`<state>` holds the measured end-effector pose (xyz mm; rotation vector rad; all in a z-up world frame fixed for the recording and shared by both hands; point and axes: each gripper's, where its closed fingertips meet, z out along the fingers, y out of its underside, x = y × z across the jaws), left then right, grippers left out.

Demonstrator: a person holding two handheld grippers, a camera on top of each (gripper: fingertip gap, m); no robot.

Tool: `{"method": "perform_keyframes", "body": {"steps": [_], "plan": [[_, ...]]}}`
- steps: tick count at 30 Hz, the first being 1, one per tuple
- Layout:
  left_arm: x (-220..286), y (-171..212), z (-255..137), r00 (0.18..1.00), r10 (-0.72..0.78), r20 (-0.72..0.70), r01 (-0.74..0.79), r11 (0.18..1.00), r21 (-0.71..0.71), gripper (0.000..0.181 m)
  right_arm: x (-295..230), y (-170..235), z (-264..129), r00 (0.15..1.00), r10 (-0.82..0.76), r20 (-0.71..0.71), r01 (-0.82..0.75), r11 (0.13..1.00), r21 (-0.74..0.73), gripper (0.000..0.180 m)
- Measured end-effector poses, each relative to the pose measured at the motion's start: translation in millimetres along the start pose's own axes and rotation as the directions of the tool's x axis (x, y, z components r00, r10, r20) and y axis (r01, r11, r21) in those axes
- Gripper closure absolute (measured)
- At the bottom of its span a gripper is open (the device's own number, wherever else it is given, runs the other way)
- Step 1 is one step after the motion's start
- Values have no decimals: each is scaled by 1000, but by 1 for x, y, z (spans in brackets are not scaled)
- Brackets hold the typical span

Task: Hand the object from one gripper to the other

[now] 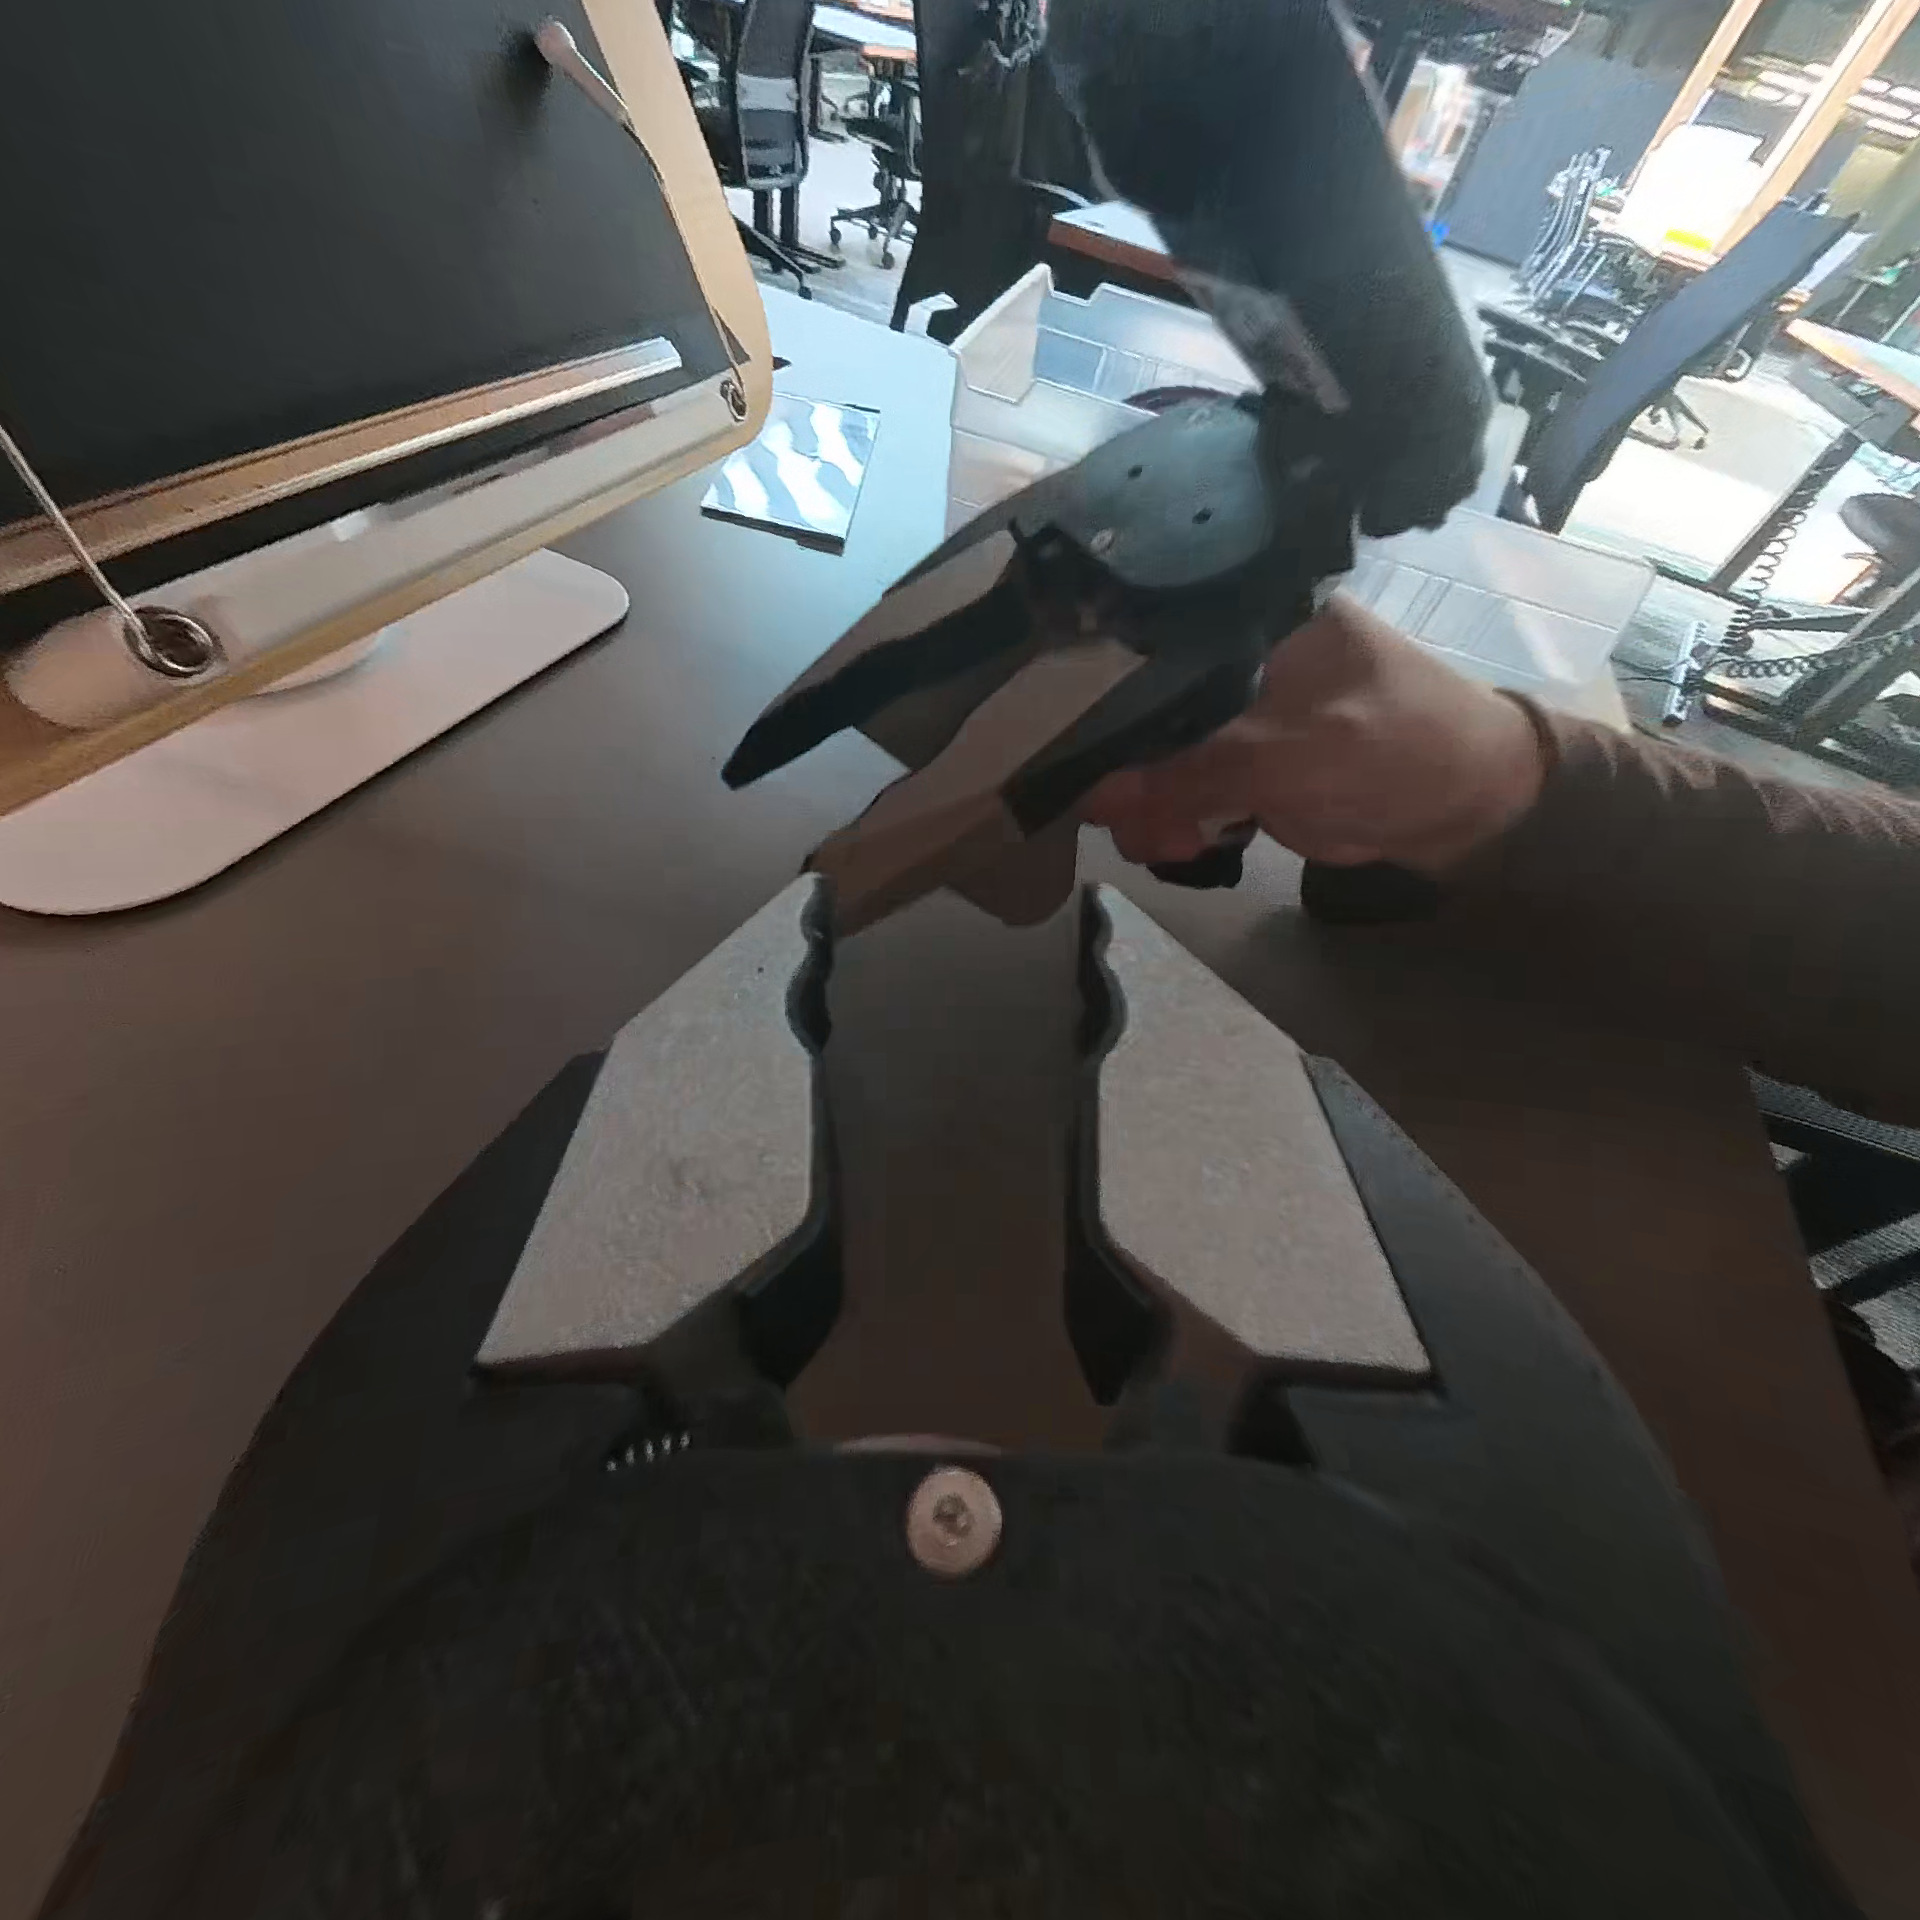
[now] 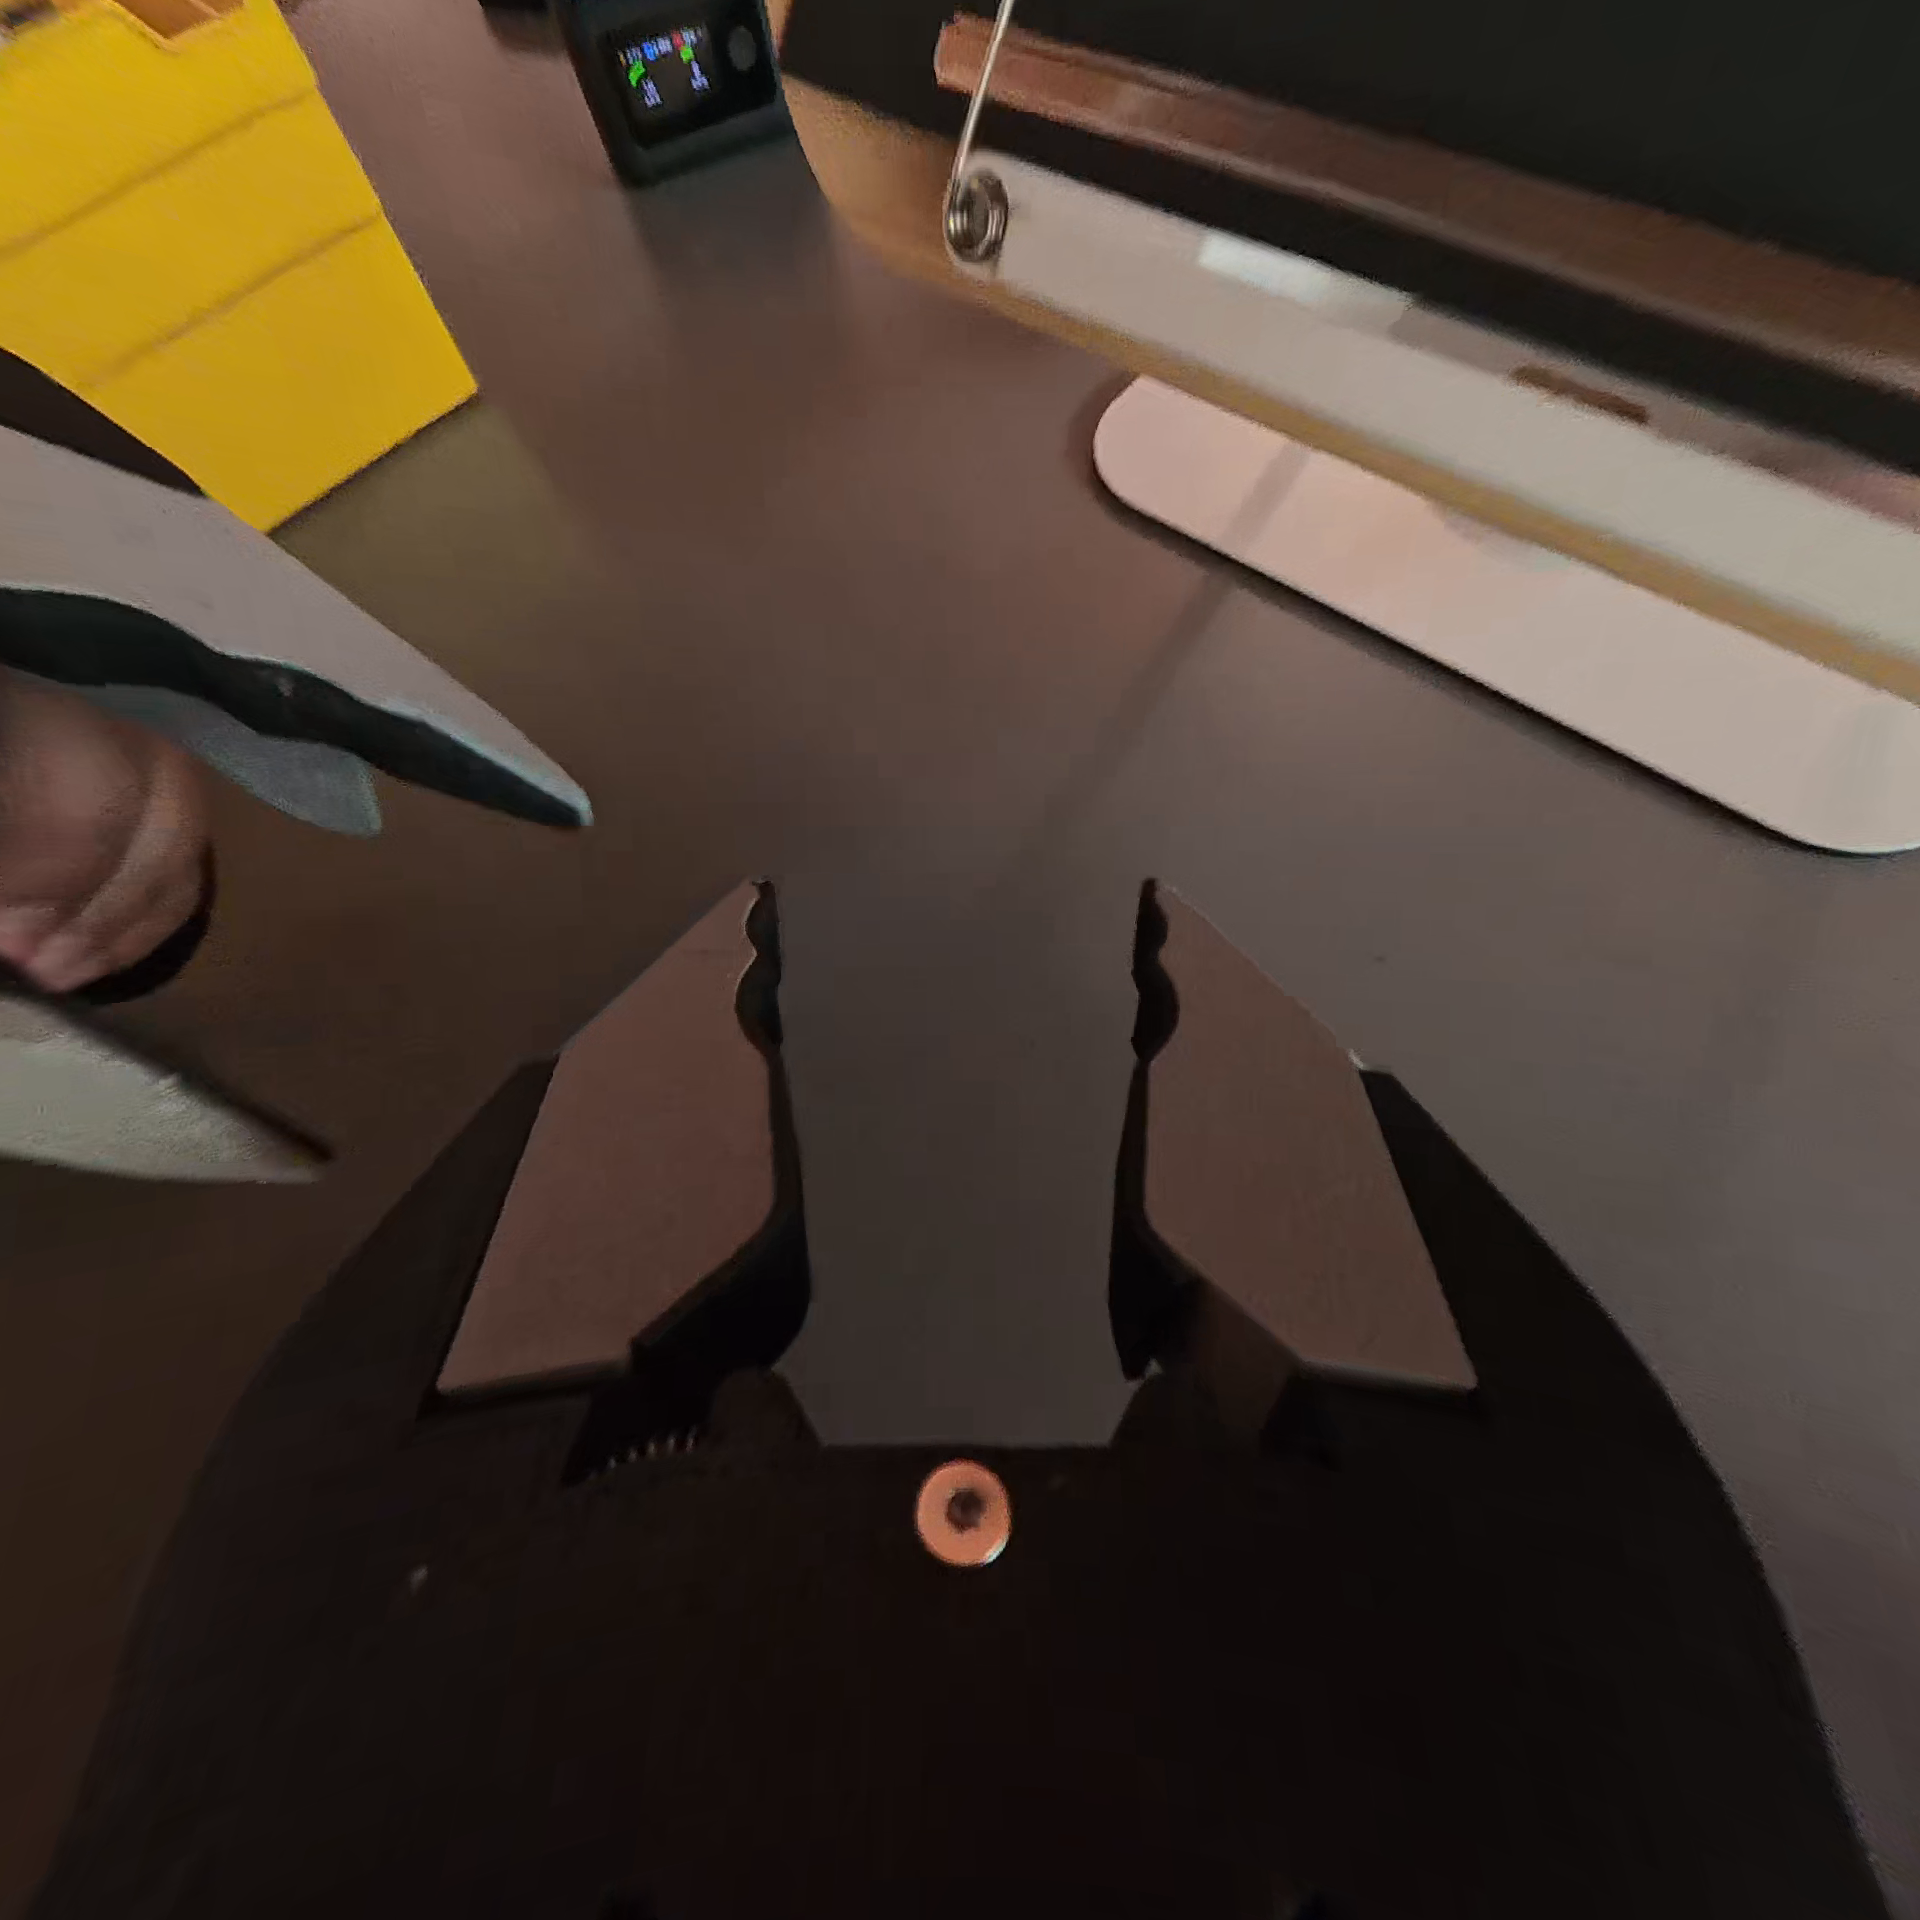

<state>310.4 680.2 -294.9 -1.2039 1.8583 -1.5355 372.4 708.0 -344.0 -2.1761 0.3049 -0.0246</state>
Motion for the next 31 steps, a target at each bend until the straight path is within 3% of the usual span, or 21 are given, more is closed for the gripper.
{"method": "perform_keyframes", "body": {"steps": [1,3,7,11,13,16,21,26,31], "plan": [[0,0,0,1000,3,5,-3,1000,2,132,0,3,4,1000,-15,-8,14,1000,-15,111],[-2,0,1,999,19,32,-19,1000,-8,120,7,8,6,997,-59,-58,58,998,-20,111],[3,2,-3,991,98,93,-93,994,-49,112,10,21,5,997,-58,-52,56,997,-45,108],[25,-5,-21,993,68,92,-67,998,-22,110,14,20,2,999,-31,-37,30,999,-26,106],[33,-12,-44,991,68,118,-67,998,-7,120,13,21,3,999,-26,-29,25,999,-38,105],[28,-21,-95,976,52,210,-39,997,-64,103,11,24,5,998,-48,-27,46,997,-57,105],[-22,-23,-199,895,101,435,17,966,-260,99,9,29,9,993,-108,-54,102,990,-102,104],[-93,21,-263,793,30,608,250,895,-370,96,12,29,8,995,-81,-51,75,992,-100,104],[-119,78,-257,776,-137,615,453,800,-393,99,13,29,7,997,-62,-48,57,994,-96,104]]}}
